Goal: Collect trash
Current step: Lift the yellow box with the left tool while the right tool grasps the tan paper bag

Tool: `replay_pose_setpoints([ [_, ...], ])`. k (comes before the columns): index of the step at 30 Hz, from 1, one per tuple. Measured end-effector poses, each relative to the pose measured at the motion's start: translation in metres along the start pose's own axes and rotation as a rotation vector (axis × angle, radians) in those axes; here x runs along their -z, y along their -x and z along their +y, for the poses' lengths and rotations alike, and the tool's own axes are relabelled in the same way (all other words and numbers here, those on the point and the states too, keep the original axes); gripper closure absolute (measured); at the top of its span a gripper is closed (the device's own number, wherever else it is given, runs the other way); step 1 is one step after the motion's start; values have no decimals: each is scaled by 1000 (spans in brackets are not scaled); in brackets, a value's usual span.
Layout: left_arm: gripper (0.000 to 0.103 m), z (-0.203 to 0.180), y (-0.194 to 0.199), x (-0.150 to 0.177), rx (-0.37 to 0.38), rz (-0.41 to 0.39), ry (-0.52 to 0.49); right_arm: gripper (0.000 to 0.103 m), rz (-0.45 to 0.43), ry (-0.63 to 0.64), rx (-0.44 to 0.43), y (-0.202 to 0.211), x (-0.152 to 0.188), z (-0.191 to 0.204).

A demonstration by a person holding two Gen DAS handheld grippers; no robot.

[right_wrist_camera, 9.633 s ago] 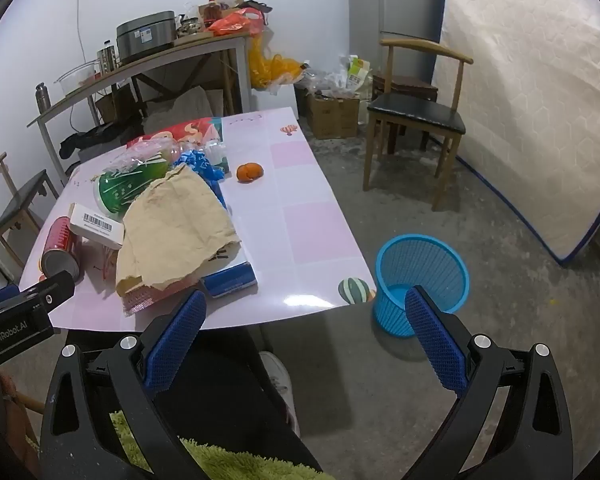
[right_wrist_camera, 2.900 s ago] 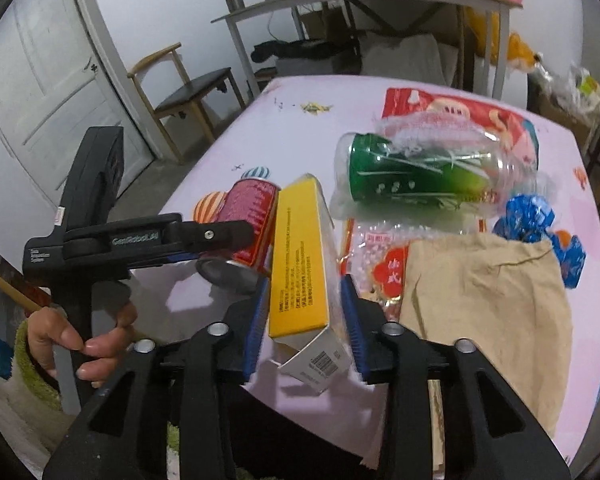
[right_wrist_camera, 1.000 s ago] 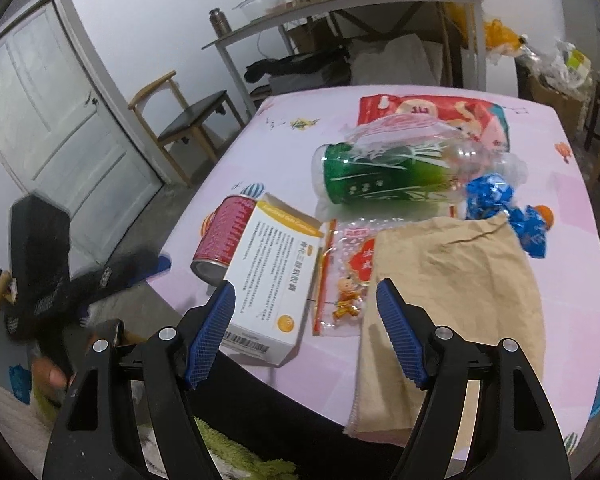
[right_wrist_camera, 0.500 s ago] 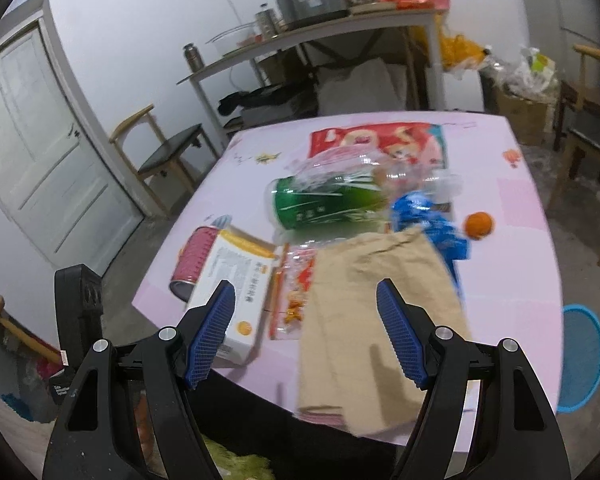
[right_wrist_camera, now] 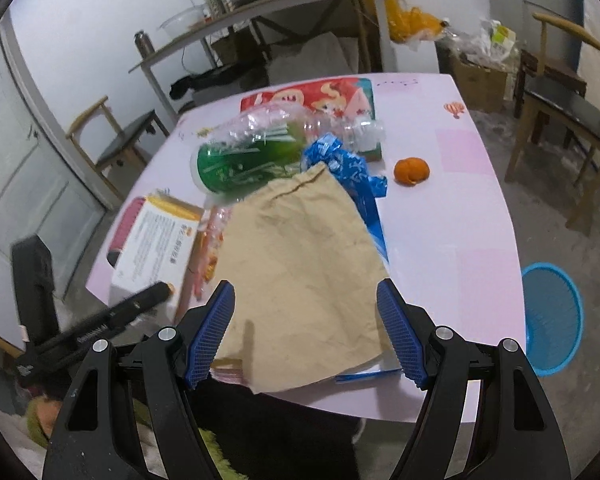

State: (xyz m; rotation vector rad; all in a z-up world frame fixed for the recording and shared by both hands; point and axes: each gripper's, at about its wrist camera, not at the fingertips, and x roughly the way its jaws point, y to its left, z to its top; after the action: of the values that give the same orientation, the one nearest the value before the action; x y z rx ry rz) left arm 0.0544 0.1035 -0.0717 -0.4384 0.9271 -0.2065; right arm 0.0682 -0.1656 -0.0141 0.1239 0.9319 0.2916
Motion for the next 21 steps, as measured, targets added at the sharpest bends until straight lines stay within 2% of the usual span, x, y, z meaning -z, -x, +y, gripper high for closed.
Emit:
replay_pose_setpoints([
  [4, 70, -9, 2, 2, -5, -11, -37, 19, 22, 76, 17, -9, 1, 11],
  [8, 71, -17, 3, 4, -3, -21, -73, 15, 48, 166, 46, -20, 5, 27],
  [17, 71, -25, -3, 5, -1, -5, -107, 14, 72, 364, 162, -39, 20, 54],
  [20, 71, -26, -6, 6, 0, 0, -109, 20, 68, 375, 176, -40, 22, 54],
  [21, 71, -26, -6, 6, 0, 0, -110, 26, 66, 369, 170, -39, 21, 54],
])
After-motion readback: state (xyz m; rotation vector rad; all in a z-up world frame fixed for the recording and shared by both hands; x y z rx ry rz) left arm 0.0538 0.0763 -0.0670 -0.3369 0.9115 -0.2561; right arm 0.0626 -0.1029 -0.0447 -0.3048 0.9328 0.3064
